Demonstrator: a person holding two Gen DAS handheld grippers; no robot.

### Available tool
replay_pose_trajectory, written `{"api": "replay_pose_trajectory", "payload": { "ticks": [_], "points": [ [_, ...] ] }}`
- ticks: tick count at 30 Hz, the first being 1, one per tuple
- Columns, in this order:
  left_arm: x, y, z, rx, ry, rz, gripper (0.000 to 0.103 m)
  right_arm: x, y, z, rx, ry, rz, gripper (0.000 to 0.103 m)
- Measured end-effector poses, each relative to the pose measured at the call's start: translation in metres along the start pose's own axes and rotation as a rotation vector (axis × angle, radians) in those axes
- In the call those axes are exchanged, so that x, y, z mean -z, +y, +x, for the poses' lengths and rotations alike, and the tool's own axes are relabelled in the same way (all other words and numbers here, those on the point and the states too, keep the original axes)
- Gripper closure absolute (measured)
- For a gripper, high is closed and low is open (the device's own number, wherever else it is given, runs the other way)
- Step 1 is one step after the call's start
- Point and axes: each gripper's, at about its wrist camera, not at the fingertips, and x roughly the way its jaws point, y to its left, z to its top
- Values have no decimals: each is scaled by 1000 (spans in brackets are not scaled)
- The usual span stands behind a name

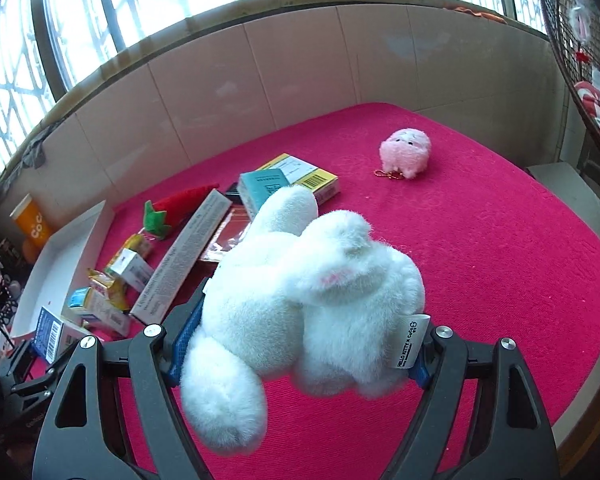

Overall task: Organize objects
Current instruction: 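Carry the blue box and white bunny toward the white tray with both grippers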

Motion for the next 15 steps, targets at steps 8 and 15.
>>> {"api": "replay_pose_trajectory", "payload": {
  "ticks": [8, 15],
  "points": [
    [-5, 2, -13, -18, -49, 3, 22, 2, 19, -10, -47, -14, -28, 23],
    [-11, 14, -25, -39, -91, -16, 22, -1, 37, -11, -71, -13, -55, 23]
  ]
}}
